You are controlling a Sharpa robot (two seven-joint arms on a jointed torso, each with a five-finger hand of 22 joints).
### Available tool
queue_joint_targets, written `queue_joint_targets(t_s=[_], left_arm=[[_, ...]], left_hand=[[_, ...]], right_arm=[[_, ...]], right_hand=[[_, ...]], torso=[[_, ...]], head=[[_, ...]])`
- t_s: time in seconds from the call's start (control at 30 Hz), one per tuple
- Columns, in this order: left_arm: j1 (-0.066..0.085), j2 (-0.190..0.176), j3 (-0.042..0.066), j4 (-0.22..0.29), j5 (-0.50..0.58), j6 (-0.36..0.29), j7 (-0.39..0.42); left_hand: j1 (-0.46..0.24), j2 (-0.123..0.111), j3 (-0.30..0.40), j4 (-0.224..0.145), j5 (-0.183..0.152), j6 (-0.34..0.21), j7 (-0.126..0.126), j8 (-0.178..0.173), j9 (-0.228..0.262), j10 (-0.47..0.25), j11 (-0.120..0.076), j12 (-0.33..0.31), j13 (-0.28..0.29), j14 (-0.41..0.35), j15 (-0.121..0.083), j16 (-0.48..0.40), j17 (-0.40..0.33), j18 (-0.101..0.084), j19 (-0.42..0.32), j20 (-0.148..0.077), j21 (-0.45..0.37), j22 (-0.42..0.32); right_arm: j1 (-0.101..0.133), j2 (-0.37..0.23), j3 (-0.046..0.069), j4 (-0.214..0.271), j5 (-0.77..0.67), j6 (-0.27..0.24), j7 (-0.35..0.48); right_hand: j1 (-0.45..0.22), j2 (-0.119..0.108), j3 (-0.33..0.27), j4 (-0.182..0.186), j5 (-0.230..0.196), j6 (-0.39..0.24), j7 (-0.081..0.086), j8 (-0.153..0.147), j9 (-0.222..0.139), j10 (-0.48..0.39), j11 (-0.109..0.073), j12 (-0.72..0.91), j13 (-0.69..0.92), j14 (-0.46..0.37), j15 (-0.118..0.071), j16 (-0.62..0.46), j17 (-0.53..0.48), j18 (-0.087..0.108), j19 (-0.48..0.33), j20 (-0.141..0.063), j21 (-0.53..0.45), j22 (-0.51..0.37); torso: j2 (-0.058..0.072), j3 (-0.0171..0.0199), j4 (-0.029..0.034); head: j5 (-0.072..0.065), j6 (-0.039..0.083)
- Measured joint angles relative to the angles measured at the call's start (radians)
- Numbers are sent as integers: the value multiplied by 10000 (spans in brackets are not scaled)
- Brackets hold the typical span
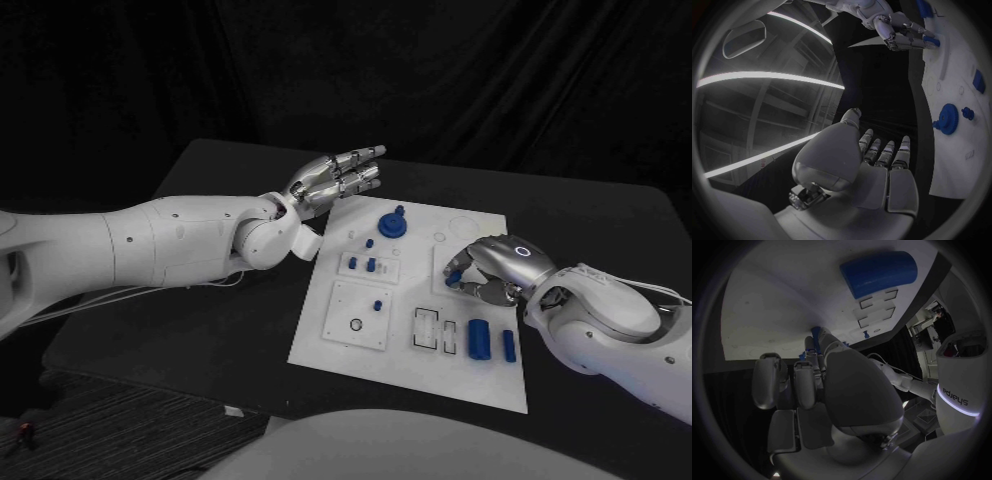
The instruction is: Assemble the parts on the task board
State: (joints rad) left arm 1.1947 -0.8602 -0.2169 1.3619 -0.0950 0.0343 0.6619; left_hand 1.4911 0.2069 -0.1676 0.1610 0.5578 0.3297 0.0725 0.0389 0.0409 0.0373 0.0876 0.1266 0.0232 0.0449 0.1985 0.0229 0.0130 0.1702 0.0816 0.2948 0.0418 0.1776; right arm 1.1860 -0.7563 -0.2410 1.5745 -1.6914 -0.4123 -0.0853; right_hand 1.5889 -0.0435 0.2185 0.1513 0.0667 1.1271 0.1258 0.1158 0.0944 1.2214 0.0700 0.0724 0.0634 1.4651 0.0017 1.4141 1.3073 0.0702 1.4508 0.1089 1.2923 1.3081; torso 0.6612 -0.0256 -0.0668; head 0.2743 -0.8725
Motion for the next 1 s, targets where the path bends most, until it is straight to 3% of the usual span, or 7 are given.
queue_joint_targets(t_s=[0.17, 0.37, 0.57, 0.8, 0.87, 1.0], left_arm=[[-3, -6, 0, -17, 0, 4, -15], [-4, -4, 0, -27, 0, 4, -41], [-6, 19, 0, -38, 0, 4, -61], [-7, 82, 1, -81, 0, 4, -75], [-7, 100, 1, -115, 0, 3, -76], [-14, 146, 1, -139, 0, -18, -70]], left_hand=[[0, 0, 26, -26, 0, 137, 137, 49, 22, 1, -71, 0, 0, 0, 0, 0, 0, 0, 0, 0, 0, -17], [0, 0, 26, -26, 0, 170, 170, 48, 22, 1, -71, 41, 9, 0, 0, 0, 0, 0, 0, 0, 0, -34], [0, 0, 26, -25, 0, 170, 170, 48, 31, 1, -71, 41, 8, 0, 0, 0, 0, 0, 0, 0, 0, -34], [0, 0, 54, -54, 0, 243, 167, 48, 31, 1, -71, 41, 8, 1, 0, 0, -1, 0, 0, 0, 0, -136], [0, 0, 99, -98, 0, 246, 170, 48, 31, 1, -71, 87, 7, -116, -121, -5, -11, 0, -115, -70, -70, -347], [-3, -3, 138, -138, -1, 316, 240, 48, 31, -20, 89, 208, 21, -409, -745, -167, -88, 0, -622, -518, -283, -1111]], right_arm=[[61, -170, 10, 250, 4, -254, -8], [587, -432, 49, 711, 9, -499, -30], [927, -719, 40, 1302, 11, -596, -50], [998, -626, 37, 1981, 14, -534, -45], [906, -364, 37, 2059, 13, -452, -39], [641, 275, 23, 2087, -144, -229, -24]], right_hand=[[77, 27, 79, -79, -34, 93, -42, 13, 60, 152, -59, -67, -2, 36, -36, 0, 0, 0, 37, -37, 39, -1], [107, 56, 79, -80, -69, 127, -10, 44, 68, 151, -58, -28, 3, 36, -36, 0, 1, 0, 36, -37, 39, -1], [222, 12, 78, -80, -98, 179, -59, 43, 80, 188, -23, -28, 6, 1, -71, 0, 8, 0, 36, -36, 90, -2], [235, -1, 107, -110, -93, 197, -41, 41, 120, 189, -24, -30, 9, 1, -71, 14, 7, -1, 72, -72, 197, -3], [235, -2, 175, -179, 97, 197, -41, 40, 124, 188, -24, -37, 9, 1, -71, 69, 7, 0, 125, -125, 329, -3], [247, -15, 184, -194, 223, 249, -28, 31, 125, 188, -24, -58, 6, 1, -71, -93, 7, 0, 125, -125, 463, -4]], torso=[[-4, 0, -9], [-5, -8, 11], [-6, -14, 11], [4, 2, 5], [4, 11, -3], [-2, 20, -12]], head=[[21, 0], [35, 0], [70, 0], [98, 0], [134, 0], [164, 1]])
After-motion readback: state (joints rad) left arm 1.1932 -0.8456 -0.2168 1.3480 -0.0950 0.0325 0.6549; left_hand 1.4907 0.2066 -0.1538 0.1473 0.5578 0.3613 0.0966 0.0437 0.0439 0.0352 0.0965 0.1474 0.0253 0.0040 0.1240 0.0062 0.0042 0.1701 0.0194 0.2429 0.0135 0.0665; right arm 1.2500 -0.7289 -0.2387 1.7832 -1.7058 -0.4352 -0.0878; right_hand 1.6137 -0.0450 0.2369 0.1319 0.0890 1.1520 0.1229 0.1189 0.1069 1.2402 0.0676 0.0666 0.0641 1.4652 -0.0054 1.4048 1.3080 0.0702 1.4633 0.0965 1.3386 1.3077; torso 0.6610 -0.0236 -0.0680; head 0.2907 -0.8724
